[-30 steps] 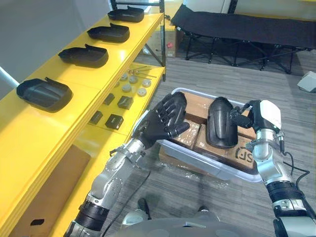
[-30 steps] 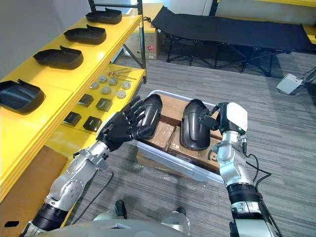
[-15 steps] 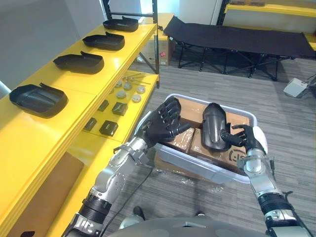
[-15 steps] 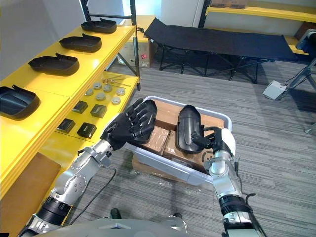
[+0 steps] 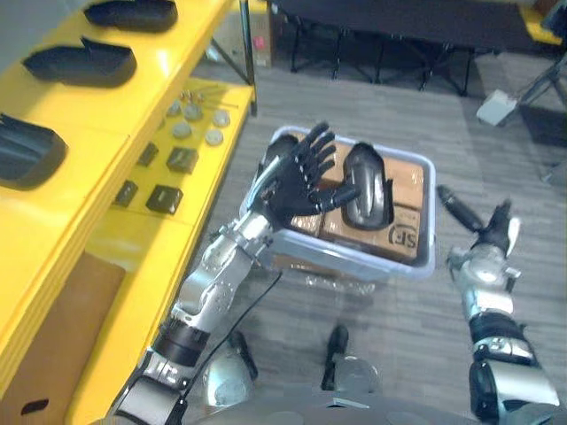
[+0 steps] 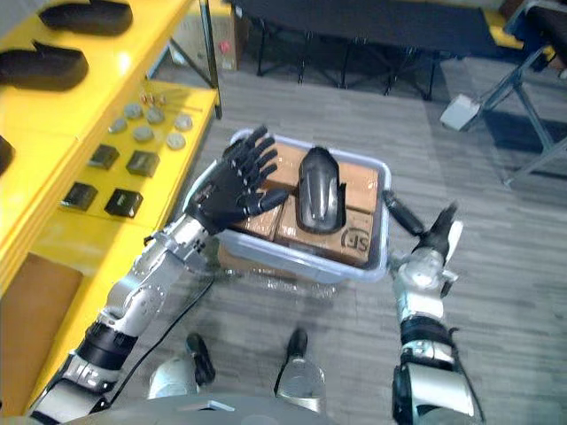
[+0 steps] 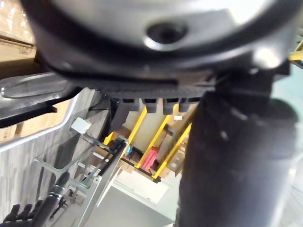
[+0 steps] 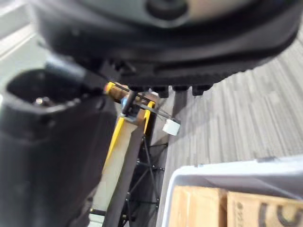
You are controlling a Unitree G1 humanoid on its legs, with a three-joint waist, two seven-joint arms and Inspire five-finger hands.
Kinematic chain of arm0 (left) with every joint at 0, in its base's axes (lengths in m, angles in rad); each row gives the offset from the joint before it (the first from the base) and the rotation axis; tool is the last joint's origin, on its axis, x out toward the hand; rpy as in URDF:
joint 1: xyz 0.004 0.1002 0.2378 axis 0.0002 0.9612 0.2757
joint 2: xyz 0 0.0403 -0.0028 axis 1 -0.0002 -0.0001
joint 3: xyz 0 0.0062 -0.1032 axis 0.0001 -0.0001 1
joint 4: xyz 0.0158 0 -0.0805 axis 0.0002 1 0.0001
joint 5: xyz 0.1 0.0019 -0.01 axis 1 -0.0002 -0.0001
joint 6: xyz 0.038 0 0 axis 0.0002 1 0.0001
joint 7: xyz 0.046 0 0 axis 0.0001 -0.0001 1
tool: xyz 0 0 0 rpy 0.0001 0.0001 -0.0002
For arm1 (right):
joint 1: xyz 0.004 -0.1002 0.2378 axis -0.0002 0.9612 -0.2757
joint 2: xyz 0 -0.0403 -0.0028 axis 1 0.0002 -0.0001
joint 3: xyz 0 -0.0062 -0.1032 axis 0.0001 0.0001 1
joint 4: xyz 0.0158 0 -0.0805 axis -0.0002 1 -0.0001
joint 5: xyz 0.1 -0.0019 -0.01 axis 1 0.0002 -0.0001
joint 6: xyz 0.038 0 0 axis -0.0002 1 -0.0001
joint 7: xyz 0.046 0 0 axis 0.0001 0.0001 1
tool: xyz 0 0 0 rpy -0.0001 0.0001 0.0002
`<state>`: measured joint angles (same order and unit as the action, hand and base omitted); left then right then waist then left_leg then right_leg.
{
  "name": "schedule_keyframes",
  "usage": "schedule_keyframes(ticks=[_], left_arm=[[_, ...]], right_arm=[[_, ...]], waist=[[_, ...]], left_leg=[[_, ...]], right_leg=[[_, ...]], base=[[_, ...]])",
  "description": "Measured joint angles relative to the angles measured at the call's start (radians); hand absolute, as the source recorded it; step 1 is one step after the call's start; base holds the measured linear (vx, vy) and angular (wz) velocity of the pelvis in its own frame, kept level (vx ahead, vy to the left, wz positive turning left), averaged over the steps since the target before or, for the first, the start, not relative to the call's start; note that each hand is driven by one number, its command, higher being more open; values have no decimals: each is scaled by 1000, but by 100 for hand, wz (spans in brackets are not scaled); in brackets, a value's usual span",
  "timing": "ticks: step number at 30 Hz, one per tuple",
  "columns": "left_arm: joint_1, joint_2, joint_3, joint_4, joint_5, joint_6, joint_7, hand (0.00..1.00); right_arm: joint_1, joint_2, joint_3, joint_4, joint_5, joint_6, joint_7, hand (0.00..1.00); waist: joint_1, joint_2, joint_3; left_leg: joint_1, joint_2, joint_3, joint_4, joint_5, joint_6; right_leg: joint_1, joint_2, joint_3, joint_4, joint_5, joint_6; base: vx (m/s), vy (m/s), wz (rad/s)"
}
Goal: Walk over and take three plastic housings, then place them on the shelf
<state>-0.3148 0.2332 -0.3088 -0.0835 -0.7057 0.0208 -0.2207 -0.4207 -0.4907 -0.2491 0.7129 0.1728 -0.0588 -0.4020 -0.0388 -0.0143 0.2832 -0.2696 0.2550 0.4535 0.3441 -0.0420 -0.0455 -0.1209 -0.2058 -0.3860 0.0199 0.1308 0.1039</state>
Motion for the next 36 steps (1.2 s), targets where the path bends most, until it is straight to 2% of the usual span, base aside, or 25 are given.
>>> schedule_keyframes(ticks=[3,7,11,13,17,19,21,23,29,33,36], left_arm=[[-55,7,13,9,0,-22,6,100],[-89,22,14,89,-3,-39,14,100],[-123,17,18,134,-42,-47,24,100],[-132,10,7,133,-74,-66,24,100],[-151,-4,-5,135,-86,-69,24,100],[-169,-9,-15,137,-100,-84,24,100],[-197,-31,-33,157,-123,-101,25,100],[-197,-37,-38,160,-126,-109,35,100],[-196,-41,-44,172,-166,-115,64,100],[-197,-52,-49,172,-174,-150,79,100],[-196,-47,-46,172,-220,-154,88,100]], right_arm=[[-132,-91,3,100,33,-16,-5,100],[-237,-123,24,194,42,-13,-20,100],[-336,-179,68,237,73,25,-21,100],[-403,-218,94,270,75,42,-29,100],[-477,-232,125,306,80,94,-53,100],[-513,-234,154,314,81,127,-60,100],[-550,-260,187,331,80,176,-61,100],[-585,-260,204,345,81,218,-61,100],[-616,-262,222,372,80,297,-60,100],[-626,-332,252,375,70,339,-60,100],[-646,-350,255,375,45,391,-57,100]], waist=[[4,18,90],[14,36,119],[47,51,165],[58,61,171],[72,72,179],[74,78,185],[93,93,196],[95,95,197],[109,100,200],[134,130,213],[145,131,214]], left_leg=[[-91,18,-38,70,-17,10],[-162,19,-67,114,-20,23],[-188,9,-87,119,-15,32],[-218,-6,-96,103,-2,42],[-238,-27,-104,88,11,51],[-248,-35,-104,88,14,55],[-259,-38,-105,88,16,59],[-275,-43,-110,87,22,63],[-290,-69,-117,64,40,67],[-315,-80,-135,49,56,70],[-334,-92,-142,33,74,72]], right_leg=[[-58,1,-17,31,21,-3],[-118,-4,-23,84,16,-14],[-149,-18,-34,131,-6,-16],[-190,-41,-45,168,-21,-15],[-216,-61,-48,189,-29,-12],[-232,-71,-47,207,-34,-10],[-248,-80,-47,222,-40,-9],[-271,-89,-49,247,-51,-11],[-308,-121,-51,302,-78,-8],[-326,-133,-74,320,-85,-10],[-357,-146,-78,345,-95,-14]], base=[[-97,13,12],[-9,20,12],[7,5,14],[-9,8,23],[12,6,13],[8,9,7],[-7,-13,6],[-8,-28,9],[5,-27,11],[10,-40,18],[22,-36,12]])
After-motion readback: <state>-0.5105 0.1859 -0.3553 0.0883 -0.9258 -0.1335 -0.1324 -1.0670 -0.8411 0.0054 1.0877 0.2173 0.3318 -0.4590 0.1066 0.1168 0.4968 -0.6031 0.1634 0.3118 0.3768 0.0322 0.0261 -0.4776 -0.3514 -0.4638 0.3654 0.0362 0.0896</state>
